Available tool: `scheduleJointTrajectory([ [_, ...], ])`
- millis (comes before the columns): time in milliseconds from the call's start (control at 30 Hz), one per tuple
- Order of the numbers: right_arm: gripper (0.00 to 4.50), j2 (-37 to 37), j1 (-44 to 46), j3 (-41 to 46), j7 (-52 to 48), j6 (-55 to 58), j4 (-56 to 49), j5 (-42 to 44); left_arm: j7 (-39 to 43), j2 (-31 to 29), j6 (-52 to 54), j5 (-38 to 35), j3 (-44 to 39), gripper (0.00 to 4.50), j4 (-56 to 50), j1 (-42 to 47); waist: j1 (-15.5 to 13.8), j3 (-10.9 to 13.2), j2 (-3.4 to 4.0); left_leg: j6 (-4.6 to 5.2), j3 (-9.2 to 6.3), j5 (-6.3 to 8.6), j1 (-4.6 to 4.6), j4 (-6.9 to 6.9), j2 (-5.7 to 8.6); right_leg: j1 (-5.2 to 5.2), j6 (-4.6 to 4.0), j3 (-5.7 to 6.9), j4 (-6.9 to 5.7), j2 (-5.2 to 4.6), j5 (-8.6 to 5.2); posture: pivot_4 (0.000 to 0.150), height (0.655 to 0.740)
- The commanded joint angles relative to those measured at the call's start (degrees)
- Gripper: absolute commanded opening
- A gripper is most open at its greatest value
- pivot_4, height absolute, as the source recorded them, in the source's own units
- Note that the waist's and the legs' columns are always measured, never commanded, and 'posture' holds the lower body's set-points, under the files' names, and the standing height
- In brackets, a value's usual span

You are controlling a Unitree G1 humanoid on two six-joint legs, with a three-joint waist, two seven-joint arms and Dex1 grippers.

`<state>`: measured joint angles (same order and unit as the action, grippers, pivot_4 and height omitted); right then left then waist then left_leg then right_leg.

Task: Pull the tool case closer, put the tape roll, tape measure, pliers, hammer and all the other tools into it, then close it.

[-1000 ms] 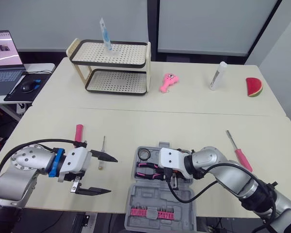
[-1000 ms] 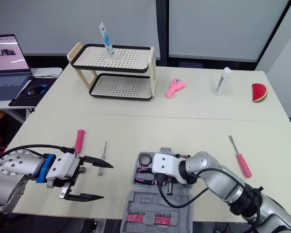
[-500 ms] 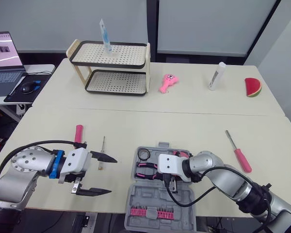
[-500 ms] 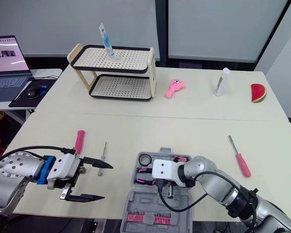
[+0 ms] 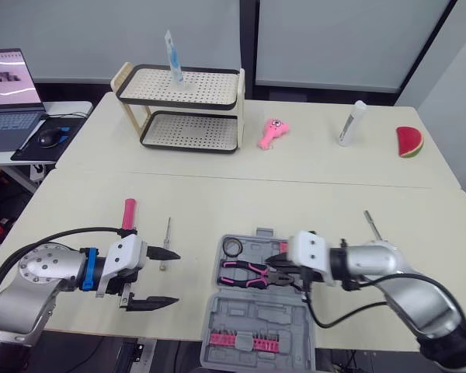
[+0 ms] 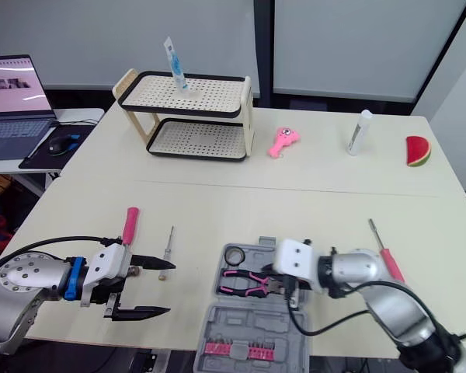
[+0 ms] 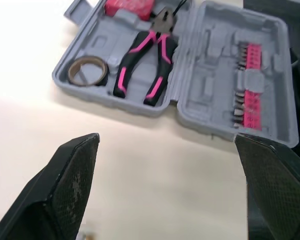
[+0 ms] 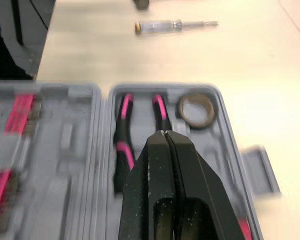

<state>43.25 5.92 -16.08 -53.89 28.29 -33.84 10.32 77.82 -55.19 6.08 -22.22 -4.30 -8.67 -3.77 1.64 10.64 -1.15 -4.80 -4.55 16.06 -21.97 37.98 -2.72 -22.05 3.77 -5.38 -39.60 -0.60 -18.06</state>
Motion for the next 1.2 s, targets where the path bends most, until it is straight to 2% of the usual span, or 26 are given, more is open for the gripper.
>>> scheduleJointTrajectory([
  [33, 0.00, 5.61, -6.81, 7.36, -3.56, -3.85, -2.21, 2.32, -0.31, 0.91, -1.83, 1.39, 1.14, 4.11, 0.23, -0.26, 0.13, 0.00, -0.01, 0.00, 0.00, 0.00, 0.05, -0.01, 0.00, 0.03, 0.00, 0.00, 0.00, 0.00, 0.00, 0.150, 0.7350],
  [100, 0.00, 8.04, -11.74, 10.41, -4.45, -6.73, -0.81, 2.25, -0.32, 1.79, -3.27, 3.01, 2.72, 3.71, 1.67, 0.10, 0.18, -0.01, -0.02, 0.00, 0.03, 0.00, 0.17, 0.00, 0.00, 0.10, 0.00, -0.04, -0.05, 0.03, 0.00, 0.150, 0.7350],
  [267, 0.00, 10.77, -19.84, 11.75, -3.88, -12.62, 3.97, -1.66, -0.62, 4.39, -7.91, 7.94, 7.38, 2.04, 6.80, 1.17, 0.67, -0.02, -0.02, 0.02, 0.05, -0.01, 0.38, -0.01, -0.04, 0.24, -0.02, -0.16, -0.11, 0.13, -0.01, 0.150, 0.7350],
  [467, 0.00, 8.64, -20.52, 7.98, -1.95, -15.86, 8.34, -5.61, -2.19, 7.89, -14.11, 13.10, 12.08, 0.18, 14.07, 3.91, 0.68, -0.02, -0.03, 0.02, 0.07, -0.01, 0.44, -0.01, -0.04, 0.30, -0.03, -0.18, -0.06, 0.13, -0.02, 0.150, 0.7350],
  [500, 0.00, 8.19, -20.30, 7.45, -1.72, -16.14, 8.83, -6.02, -2.60, 8.67, -14.68, 13.62, 12.63, 0.03, 14.91, 4.42, 0.68, -0.02, -0.03, 0.02, 0.06, -0.01, 0.42, -0.01, -0.04, 0.31, -0.03, -0.18, -0.04, 0.13, -0.02, 0.150, 0.7350],
  [800, 0.00, 4.92, -16.94, 2.89, -0.89, -17.33, 12.93, -9.09, -4.39, 13.20, -16.39, 16.29, 16.35, 0.03, 18.29, 7.69, 0.59, -0.02, -0.02, 0.02, 0.05, -0.01, 0.37, -0.02, -0.02, 0.32, 0.00, -0.17, 0.08, 0.11, 0.00, 0.150, 0.7350],
  [1200, 0.00, 0.33, -11.19, -1.58, -1.18, -17.57, 15.64, -10.96, -6.74, 17.71, -13.41, 17.65, 20.00, 0.03, 16.29, 9.16, 0.23, -0.04, 0.00, 0.02, 0.05, -0.01, 0.37, -0.01, 0.00, 0.35, 0.03, -0.18, 0.15, 0.08, 0.01, 0.150, 0.7350],
])
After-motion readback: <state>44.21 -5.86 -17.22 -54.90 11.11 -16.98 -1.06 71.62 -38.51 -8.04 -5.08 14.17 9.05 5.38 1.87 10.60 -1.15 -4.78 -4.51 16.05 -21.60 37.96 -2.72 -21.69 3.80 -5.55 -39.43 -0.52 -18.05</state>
